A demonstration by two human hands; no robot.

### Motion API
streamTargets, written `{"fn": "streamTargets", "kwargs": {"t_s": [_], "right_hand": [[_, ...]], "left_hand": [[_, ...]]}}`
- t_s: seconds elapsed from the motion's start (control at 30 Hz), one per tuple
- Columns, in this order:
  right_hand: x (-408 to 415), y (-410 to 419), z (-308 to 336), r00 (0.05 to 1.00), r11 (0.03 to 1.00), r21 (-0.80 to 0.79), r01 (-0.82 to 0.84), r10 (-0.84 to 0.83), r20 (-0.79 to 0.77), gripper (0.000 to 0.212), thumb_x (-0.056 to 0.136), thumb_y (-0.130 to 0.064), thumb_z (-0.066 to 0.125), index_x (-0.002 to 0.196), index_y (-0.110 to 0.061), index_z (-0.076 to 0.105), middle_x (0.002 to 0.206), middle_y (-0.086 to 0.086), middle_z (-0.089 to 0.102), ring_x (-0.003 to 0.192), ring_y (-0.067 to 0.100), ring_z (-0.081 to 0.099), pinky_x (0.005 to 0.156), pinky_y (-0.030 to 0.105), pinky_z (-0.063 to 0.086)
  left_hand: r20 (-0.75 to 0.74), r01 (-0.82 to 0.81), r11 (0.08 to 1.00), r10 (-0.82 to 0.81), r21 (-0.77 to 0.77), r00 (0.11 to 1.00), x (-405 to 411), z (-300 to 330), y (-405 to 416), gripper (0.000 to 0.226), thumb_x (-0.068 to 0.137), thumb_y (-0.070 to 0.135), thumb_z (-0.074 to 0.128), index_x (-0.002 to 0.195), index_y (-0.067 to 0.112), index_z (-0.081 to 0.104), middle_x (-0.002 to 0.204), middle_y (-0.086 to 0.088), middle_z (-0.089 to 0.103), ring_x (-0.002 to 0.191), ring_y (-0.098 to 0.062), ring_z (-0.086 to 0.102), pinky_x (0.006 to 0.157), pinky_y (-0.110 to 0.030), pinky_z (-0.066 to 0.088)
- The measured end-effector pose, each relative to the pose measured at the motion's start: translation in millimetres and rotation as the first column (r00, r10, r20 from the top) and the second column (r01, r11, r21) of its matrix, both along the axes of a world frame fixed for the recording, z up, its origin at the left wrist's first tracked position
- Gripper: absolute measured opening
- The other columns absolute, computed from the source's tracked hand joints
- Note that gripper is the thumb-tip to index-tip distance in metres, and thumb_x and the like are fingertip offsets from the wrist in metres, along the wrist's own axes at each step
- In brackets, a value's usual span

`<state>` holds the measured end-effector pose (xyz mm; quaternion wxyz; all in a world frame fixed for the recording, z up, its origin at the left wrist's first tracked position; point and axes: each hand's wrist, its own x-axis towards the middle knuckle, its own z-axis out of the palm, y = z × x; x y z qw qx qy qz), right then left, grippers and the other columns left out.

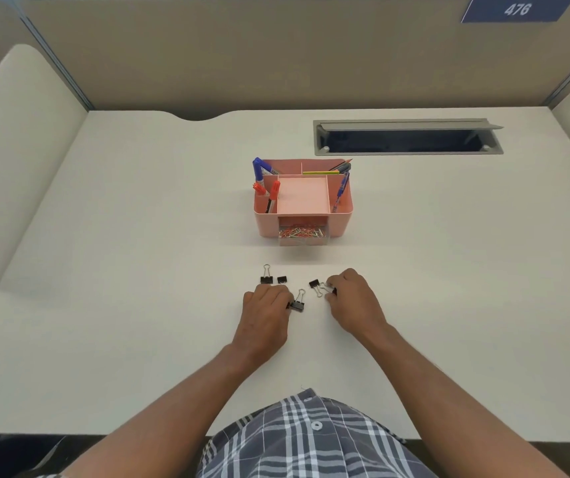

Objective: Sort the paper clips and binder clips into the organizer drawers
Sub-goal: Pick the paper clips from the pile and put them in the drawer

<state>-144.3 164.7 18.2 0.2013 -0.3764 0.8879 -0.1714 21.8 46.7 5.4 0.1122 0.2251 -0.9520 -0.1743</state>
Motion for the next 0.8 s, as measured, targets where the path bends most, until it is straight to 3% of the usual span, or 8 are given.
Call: {"fn": "streamTargets", "kwargs": {"t_s": [0.17, 0.37, 0.53, 0.7, 0.8], "right_hand": [[-3, -4, 3, 1.000, 1.000, 0.009, 0.016, -0.016, -0.015, 0.020, 0.091, -0.010, 0.050, 0.104, -0.010, 0.066, 0.106, 0.009, 0.057, 0.095, 0.027, 0.056, 0.079, 0.034, 0.047], [-14, 1, 3, 0.996, 0.996, -0.014, 0.093, -0.093, -0.006, 0.021, 0.092, -0.008, 0.047, 0.102, -0.009, 0.066, 0.105, 0.009, 0.057, 0.092, 0.028, 0.058, 0.074, 0.031, 0.043], [-4, -2, 7, 0.997, 0.986, -0.155, 0.054, -0.063, -0.052, 0.025, 0.093, -0.009, 0.051, 0.113, -0.012, 0.066, 0.114, 0.005, 0.059, 0.108, 0.024, 0.052, 0.080, 0.027, 0.041], [3, -11, 9, 0.998, 0.979, -0.192, 0.064, -0.059, 0.033, 0.023, 0.092, -0.010, 0.053, 0.110, -0.015, 0.067, 0.109, 0.005, 0.061, 0.101, 0.023, 0.058, 0.084, 0.034, 0.048], [0, -5, 6, 0.995, 0.983, -0.158, 0.090, -0.084, 0.047, 0.026, 0.092, -0.009, 0.050, 0.112, -0.015, 0.067, 0.113, 0.005, 0.061, 0.102, 0.024, 0.059, 0.083, 0.034, 0.048]], "left_hand": [[0.004, 0.030, 0.999, -0.030, 0.022, 1.000, -2, 3, -4, 0.036, 0.081, 0.018, 0.071, 0.114, 0.015, 0.058, 0.103, 0.002, 0.065, 0.097, -0.025, 0.055, 0.075, -0.038, 0.040], [-0.079, -0.096, 0.995, 0.098, 0.036, 0.992, 0, 3, -11, 0.025, 0.086, 0.027, 0.065, 0.109, 0.016, 0.065, 0.099, 0.003, 0.066, 0.092, -0.023, 0.056, 0.074, -0.038, 0.041], [-0.121, -0.123, 0.970, 0.150, 0.208, 0.981, 2, 3, -5, 0.014, 0.089, 0.021, 0.067, 0.102, 0.019, 0.070, 0.096, 0.008, 0.067, 0.095, -0.021, 0.057, 0.080, -0.038, 0.042], [-0.146, -0.104, 0.921, 0.170, 0.376, 0.974, 0, 5, -2, 0.019, 0.092, 0.021, 0.063, 0.109, 0.013, 0.067, 0.096, 0.004, 0.069, 0.092, -0.021, 0.059, 0.087, -0.045, 0.046], [-0.138, -0.087, 0.922, 0.149, 0.377, 0.979, 1, 6, -2, 0.025, 0.090, 0.021, 0.063, 0.114, 0.014, 0.064, 0.097, 0.007, 0.066, 0.093, -0.019, 0.057, 0.089, -0.042, 0.045]]}}
